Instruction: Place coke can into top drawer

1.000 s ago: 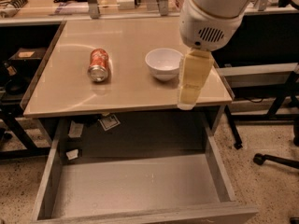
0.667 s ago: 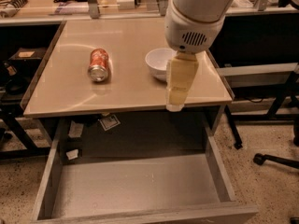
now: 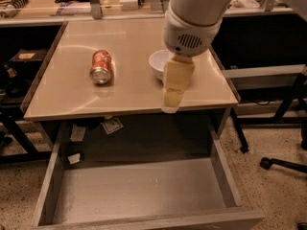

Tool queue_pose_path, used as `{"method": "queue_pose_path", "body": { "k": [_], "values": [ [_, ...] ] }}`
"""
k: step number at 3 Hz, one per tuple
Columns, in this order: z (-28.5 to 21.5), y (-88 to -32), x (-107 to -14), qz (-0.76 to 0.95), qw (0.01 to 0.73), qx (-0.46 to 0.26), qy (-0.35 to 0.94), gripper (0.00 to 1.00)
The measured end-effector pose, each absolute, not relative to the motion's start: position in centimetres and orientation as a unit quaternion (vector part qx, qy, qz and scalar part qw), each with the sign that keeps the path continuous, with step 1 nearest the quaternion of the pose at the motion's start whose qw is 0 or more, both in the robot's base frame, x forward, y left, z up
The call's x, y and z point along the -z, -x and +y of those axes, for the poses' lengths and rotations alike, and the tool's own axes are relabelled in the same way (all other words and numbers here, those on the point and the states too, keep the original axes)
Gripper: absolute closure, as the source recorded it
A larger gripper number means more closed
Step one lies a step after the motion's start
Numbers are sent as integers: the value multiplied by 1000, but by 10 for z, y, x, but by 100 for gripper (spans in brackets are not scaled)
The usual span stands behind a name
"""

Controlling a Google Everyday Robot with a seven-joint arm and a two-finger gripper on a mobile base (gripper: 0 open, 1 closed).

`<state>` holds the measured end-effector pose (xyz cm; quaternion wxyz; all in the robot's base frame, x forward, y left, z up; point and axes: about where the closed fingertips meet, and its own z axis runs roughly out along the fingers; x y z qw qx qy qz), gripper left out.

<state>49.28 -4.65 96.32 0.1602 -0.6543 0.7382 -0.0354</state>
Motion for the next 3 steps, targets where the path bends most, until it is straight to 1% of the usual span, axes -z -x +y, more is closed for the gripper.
{"method": "queue_pose_path", "body": {
  "k": [1, 2, 3],
  "values": [
    [-35, -522, -950, 782, 141, 27, 606, 0],
    [-13, -552, -943, 802, 129, 15, 583, 0],
    [-8, -551, -937, 801, 133, 13, 584, 0]
  ]
}}
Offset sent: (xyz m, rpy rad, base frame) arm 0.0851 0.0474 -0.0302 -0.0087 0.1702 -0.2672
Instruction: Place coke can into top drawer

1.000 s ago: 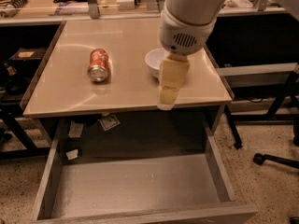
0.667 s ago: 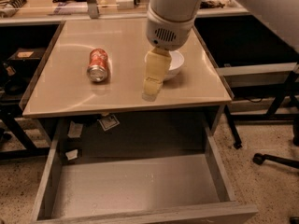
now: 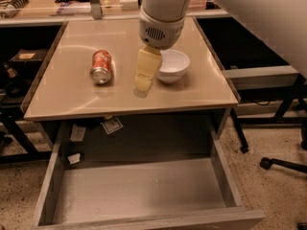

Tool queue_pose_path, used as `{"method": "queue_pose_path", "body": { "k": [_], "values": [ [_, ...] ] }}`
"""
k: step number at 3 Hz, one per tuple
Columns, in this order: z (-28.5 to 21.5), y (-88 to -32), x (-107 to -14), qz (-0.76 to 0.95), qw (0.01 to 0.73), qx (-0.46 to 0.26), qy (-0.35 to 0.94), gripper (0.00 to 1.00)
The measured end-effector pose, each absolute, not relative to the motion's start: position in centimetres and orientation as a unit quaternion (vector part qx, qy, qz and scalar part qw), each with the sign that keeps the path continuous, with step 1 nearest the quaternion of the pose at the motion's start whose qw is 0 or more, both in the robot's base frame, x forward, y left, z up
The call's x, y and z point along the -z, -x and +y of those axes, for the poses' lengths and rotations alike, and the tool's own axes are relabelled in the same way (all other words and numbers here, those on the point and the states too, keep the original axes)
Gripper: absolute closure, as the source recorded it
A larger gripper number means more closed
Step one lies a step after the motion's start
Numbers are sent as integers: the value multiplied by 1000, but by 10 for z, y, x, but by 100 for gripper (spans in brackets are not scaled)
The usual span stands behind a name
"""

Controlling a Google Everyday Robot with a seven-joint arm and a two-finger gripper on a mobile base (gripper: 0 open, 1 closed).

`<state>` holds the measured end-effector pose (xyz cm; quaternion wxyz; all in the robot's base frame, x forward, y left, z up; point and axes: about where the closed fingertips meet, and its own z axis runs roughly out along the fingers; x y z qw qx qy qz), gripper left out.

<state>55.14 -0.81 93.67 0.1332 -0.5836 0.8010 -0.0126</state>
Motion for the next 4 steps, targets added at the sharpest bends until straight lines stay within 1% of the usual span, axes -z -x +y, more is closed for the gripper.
{"method": "queue_pose_path", "body": {
  "k": [1, 2, 4],
  "values": [
    [15, -557, -916, 813, 130, 5, 567, 0],
    [46, -565, -899, 830, 119, -25, 544, 0],
    [47, -564, -898, 831, 121, -21, 543, 0]
  ]
}}
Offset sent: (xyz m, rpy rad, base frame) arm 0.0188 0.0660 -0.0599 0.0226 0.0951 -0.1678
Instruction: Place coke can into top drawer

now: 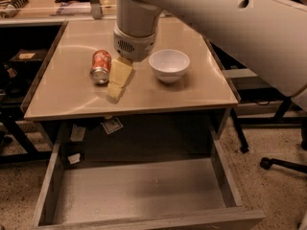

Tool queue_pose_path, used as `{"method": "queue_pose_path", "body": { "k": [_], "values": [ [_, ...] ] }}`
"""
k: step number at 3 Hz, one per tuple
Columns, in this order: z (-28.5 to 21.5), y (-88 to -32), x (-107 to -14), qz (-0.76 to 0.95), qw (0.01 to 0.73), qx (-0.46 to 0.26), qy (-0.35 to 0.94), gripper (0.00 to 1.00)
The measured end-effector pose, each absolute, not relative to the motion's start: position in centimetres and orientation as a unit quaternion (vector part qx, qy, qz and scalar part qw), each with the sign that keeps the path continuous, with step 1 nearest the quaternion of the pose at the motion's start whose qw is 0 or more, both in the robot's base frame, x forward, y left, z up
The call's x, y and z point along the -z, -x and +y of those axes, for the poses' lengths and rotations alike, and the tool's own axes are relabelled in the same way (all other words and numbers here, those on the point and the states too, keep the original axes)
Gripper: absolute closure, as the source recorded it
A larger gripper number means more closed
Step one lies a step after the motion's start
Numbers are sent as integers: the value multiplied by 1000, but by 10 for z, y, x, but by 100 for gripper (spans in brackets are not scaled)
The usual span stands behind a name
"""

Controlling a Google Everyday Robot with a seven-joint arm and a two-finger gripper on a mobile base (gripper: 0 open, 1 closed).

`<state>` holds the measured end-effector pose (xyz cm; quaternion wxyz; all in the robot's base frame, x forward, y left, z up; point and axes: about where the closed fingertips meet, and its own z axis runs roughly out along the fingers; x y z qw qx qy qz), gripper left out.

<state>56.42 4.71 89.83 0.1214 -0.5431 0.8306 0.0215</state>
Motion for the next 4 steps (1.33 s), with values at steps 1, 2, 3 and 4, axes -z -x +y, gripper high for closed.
{"method": "queue_pose_path", "body": {
  "k": [1, 2, 3, 4],
  "values": [
    [56, -590, -890, 854, 133, -40, 502, 0],
    [68, -622, -877, 876, 134, -56, 459, 0],
    [77, -640, -873, 885, 137, -58, 441, 0],
    [78, -640, -873, 885, 137, -59, 440, 0]
  ]
}}
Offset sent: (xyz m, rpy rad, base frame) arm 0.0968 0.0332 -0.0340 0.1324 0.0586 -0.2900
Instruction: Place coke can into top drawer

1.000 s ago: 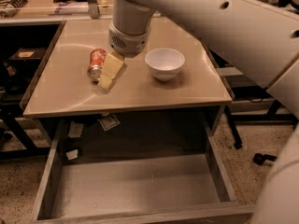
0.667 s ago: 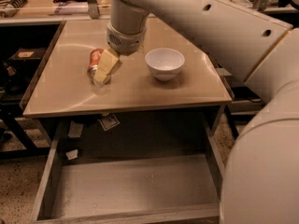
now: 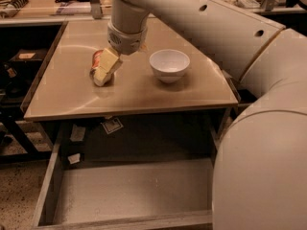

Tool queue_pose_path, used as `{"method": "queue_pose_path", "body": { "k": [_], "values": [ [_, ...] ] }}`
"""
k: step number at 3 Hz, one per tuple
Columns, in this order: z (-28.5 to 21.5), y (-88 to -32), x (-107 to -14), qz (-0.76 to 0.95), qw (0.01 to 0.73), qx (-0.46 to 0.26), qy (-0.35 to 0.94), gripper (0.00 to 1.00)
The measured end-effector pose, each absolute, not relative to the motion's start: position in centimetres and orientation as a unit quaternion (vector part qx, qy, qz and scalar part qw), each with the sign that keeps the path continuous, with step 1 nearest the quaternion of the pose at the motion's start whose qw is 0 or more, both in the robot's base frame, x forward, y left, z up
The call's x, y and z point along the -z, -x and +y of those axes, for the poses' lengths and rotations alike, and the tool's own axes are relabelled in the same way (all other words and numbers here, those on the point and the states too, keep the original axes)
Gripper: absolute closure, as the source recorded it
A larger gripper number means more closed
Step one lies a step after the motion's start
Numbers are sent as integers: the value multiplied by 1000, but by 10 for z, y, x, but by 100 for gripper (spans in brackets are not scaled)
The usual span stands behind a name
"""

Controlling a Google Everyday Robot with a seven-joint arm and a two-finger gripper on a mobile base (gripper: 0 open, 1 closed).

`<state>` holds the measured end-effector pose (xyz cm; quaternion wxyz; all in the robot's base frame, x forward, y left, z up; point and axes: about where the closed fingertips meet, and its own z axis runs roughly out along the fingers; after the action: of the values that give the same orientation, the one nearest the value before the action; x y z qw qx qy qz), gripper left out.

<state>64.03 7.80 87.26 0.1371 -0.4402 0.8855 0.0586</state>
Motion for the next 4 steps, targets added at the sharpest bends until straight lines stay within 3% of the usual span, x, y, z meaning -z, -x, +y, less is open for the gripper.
{"method": "queue_pose_path", "body": {
  "k": [2, 4],
  "values": [
    [97, -685, -878, 906, 172, -83, 378, 0],
    [122, -684, -880, 904, 179, -98, 375, 0]
  ]
}}
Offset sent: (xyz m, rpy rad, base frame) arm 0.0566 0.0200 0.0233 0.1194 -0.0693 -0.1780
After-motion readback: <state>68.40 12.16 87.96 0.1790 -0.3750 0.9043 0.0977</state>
